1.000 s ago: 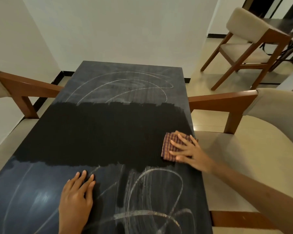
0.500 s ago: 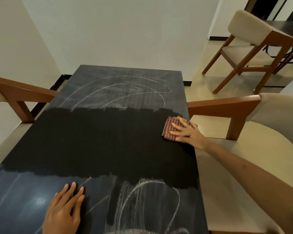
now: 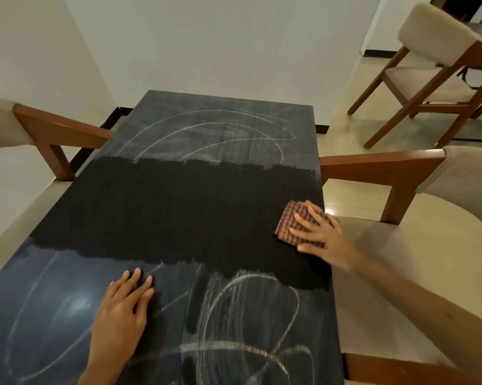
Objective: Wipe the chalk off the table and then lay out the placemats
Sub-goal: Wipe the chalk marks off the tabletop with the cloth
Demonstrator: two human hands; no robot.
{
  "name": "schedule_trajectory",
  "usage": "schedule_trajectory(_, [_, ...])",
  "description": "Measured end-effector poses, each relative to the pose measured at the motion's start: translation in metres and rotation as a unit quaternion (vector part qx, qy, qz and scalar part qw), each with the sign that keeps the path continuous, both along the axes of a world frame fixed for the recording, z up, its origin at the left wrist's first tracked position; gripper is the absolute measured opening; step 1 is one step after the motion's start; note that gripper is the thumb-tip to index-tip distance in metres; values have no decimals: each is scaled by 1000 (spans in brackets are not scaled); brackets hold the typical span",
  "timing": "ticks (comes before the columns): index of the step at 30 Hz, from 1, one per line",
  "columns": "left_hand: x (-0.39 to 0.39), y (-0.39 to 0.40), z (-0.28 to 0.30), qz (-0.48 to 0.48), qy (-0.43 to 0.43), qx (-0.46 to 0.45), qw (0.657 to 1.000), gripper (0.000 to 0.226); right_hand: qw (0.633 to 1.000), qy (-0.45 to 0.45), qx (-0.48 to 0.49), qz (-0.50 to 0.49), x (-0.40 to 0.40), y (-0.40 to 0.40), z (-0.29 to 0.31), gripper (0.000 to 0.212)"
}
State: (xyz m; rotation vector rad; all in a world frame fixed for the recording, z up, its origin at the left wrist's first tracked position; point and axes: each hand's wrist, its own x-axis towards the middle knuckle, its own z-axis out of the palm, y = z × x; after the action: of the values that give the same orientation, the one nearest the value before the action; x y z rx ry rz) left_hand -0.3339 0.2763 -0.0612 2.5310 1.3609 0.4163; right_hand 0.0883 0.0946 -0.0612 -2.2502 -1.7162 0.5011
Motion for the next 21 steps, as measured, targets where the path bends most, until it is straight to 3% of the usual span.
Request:
schedule_trajectory(4, [-8,0,2,-14,26,-15,999,44,999,-22,7,30,-48,-48,-8,47])
schedule_trajectory(7, [-19,-13,9,-31,38,-12,999,57,998,-58,13,9,-64,-56,1,54])
schedule_trajectory(10, [-40,-28,10,-21,28,-27,999,65,995,-84,25,-53,-80,-44,12,49])
schedule_trajectory(13, [-75,-36,11,-10,16,-31,999,74,989,-77,38,-118,-118,-11,15,39])
schedule_trajectory(16, [-103,-42,17,1,-2,-27,1000,70,988,-74,26,-133,-160,44,24,38])
schedule_trajectory(21, [-151,-44,21,52,-3,-30,998,64,981,30,96,-165,-251,136,51,34])
